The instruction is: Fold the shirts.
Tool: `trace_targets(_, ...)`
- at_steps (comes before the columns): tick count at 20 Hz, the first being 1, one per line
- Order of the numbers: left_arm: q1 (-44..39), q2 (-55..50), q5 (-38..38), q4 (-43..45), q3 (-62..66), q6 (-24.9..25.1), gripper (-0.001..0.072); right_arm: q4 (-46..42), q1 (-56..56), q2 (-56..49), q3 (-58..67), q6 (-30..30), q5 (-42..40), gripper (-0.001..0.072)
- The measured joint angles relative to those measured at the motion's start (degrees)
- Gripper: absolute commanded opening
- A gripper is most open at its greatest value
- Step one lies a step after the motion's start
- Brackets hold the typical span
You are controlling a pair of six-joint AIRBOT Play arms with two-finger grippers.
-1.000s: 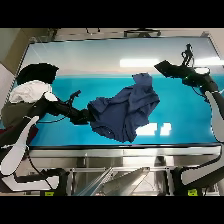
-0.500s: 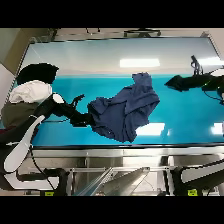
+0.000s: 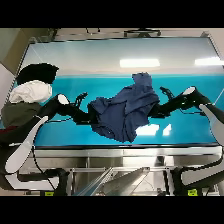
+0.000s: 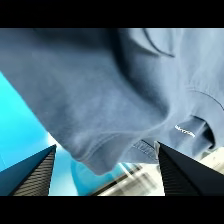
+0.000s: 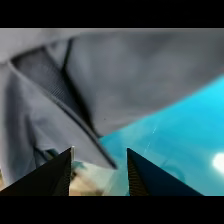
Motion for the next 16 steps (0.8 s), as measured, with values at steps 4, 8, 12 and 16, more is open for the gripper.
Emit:
trace_targets(4, -0.8, -1.7, 0.7, -3.2, 0.1, 0.8, 0.0694, 0.1, 4.2, 0.1, -1.2, -0.3, -1.5, 0.0200)
trace_targets(8, -2.9, -4.6, 1.2, -4.1, 0.3, 1.5, 0.0013, 4.1, 6.3, 0.1, -1.5, -3.0, -1.4, 0.0022)
trace_targets(12, -2.3, -5.9, -0.5, -3.0, 3.9, 1.7, 0.0022, 9.5, 6.2, 2.4, -0.5, -4.9, 1.4, 0.0022)
trace_targets(16, 1.6, -2.6, -8.8, -3.8, 12.5, 1.6, 0.0024, 11.8, 2.4, 10.6, 4.6, -4.4, 4.8, 0.0022)
